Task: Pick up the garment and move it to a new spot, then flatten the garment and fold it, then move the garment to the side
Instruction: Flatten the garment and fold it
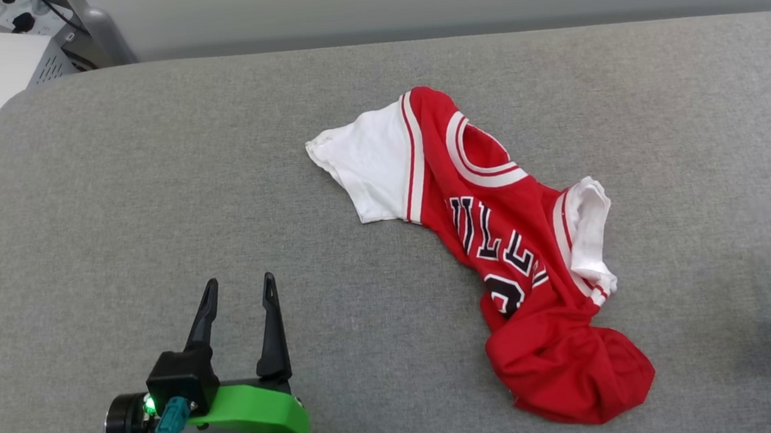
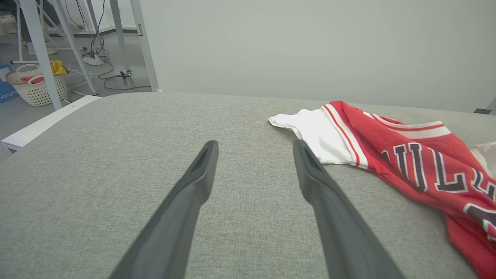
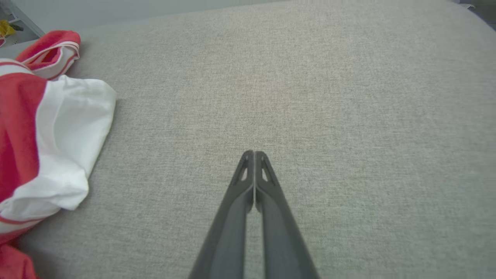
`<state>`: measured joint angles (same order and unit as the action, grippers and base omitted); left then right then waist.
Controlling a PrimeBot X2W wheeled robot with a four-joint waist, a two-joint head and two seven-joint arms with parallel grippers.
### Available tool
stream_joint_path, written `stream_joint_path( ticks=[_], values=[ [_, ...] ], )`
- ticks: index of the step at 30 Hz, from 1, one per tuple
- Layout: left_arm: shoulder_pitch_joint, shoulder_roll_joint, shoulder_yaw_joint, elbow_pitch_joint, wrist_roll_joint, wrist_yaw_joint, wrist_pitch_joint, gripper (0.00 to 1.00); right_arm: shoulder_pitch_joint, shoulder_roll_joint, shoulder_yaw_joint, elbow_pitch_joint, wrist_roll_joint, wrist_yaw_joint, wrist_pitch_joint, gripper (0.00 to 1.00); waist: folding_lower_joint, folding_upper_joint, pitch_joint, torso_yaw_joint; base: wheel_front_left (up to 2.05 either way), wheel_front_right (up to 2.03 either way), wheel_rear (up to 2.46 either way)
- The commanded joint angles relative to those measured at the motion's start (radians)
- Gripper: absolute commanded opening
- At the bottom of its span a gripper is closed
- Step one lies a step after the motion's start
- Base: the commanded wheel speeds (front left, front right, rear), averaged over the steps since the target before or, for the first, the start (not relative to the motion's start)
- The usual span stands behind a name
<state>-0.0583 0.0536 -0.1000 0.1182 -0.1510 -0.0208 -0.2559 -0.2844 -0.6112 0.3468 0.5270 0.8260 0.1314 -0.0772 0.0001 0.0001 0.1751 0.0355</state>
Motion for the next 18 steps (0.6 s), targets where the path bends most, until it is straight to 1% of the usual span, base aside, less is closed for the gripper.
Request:
stream_joint_path(
  ticks=[1,6,10,12,14,16,18],
  values=[
    [0.010,-0.003,0.000,0.000,-0.003,0.006,-0.006,1.00,0.009,0.017,-0.022,0.005,-0.020,-0.001,-0.032,1.00,-0.0001,-0.0001,-0.006,0.000,0.00,0.00,0.00],
    [0.015,-0.003,0.003,0.001,-0.004,0.007,-0.006,1.00,-0.004,0.047,-0.098,-0.045,-0.094,-0.001,-0.130,1.00,-0.0001,-0.0001,-0.026,0.002,0.00,0.00,0.00],
    [0.018,-0.003,0.000,0.001,-0.004,0.007,-0.006,1.00,-0.031,0.063,-0.138,-0.154,-0.136,-0.001,-0.139,1.00,-0.0001,-0.0001,-0.035,0.007,0.00,0.00,0.00],
    [0.020,-0.003,-0.001,-0.001,-0.004,0.007,-0.006,1.00,-0.048,0.056,-0.131,-0.217,-0.155,-0.001,-0.100,1.00,-0.0001,-0.0001,-0.036,0.011,0.00,0.00,0.00],
    [0.021,-0.003,-0.002,-0.004,-0.005,0.007,-0.006,1.00,-0.074,0.043,-0.104,-0.284,-0.168,-0.001,-0.041,1.00,-0.0001,-0.0001,-0.034,0.015,0.00,0.00,0.00],
    [0.022,-0.003,-0.002,-0.006,-0.005,0.007,-0.006,1.00,-0.105,0.024,-0.055,-0.348,-0.167,-0.001,0.040,1.00,-0.0001,-0.0001,-0.031,0.017,0.00,0.00,0.00],
    [0.022,-0.003,-0.002,-0.007,-0.004,0.007,-0.006,1.00,-0.138,0.004,0.007,-0.395,-0.142,-0.001,0.144,1.00,-0.0001,-0.0001,-0.028,0.020,0.00,0.00,0.00]
  ],
)
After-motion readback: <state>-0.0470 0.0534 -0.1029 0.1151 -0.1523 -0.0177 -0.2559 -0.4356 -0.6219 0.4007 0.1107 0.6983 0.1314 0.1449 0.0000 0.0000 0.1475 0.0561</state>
